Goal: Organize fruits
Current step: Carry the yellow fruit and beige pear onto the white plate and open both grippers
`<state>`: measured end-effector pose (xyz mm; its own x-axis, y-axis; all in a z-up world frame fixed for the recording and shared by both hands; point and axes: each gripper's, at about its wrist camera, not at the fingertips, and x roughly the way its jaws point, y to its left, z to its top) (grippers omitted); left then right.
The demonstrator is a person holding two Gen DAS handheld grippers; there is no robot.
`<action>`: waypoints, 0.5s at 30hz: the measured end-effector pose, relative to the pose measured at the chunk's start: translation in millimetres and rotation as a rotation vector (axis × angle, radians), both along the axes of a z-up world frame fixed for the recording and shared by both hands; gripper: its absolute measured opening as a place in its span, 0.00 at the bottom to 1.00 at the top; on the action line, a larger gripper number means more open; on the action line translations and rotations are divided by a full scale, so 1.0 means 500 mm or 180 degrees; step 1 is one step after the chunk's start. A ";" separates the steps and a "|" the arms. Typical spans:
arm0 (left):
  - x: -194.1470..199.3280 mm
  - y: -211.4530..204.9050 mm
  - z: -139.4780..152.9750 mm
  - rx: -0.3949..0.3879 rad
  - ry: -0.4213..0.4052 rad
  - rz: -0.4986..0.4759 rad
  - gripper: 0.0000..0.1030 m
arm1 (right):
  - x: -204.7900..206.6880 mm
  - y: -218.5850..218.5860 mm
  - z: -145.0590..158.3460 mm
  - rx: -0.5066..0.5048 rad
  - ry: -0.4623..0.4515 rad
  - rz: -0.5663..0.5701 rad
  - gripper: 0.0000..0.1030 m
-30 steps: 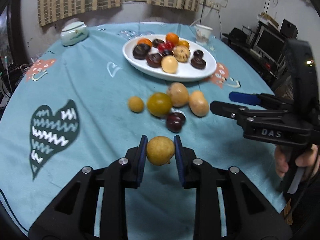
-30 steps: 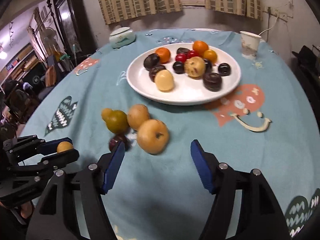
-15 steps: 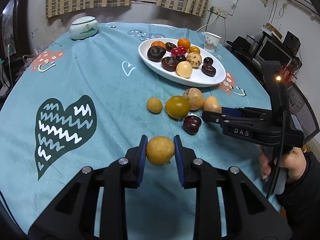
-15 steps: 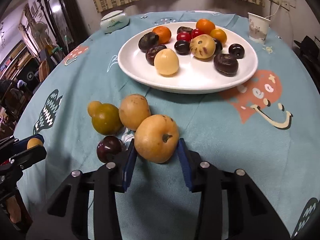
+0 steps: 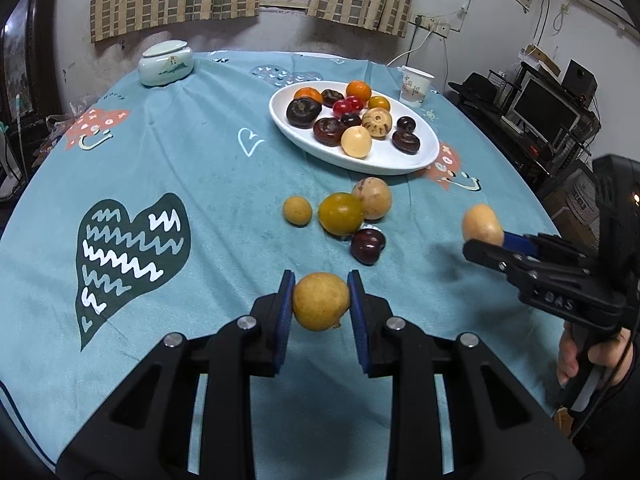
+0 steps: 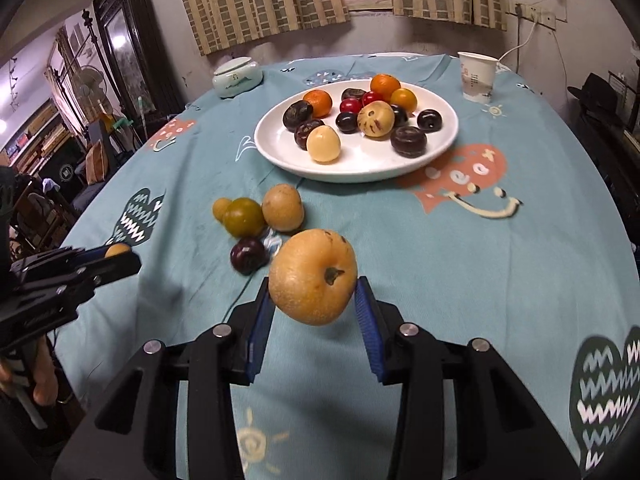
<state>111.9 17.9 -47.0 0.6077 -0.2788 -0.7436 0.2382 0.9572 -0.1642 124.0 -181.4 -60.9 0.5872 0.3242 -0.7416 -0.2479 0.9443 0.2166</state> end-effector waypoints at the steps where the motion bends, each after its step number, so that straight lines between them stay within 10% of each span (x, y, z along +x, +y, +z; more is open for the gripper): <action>1: -0.002 -0.002 0.004 0.0005 -0.0006 -0.0010 0.26 | -0.009 -0.005 0.003 0.0018 -0.0009 0.0004 0.40; 15: 0.140 -0.028 0.067 0.0129 0.0220 -0.0129 0.26 | 0.036 -0.038 0.067 -0.0006 -0.0018 0.0021 0.40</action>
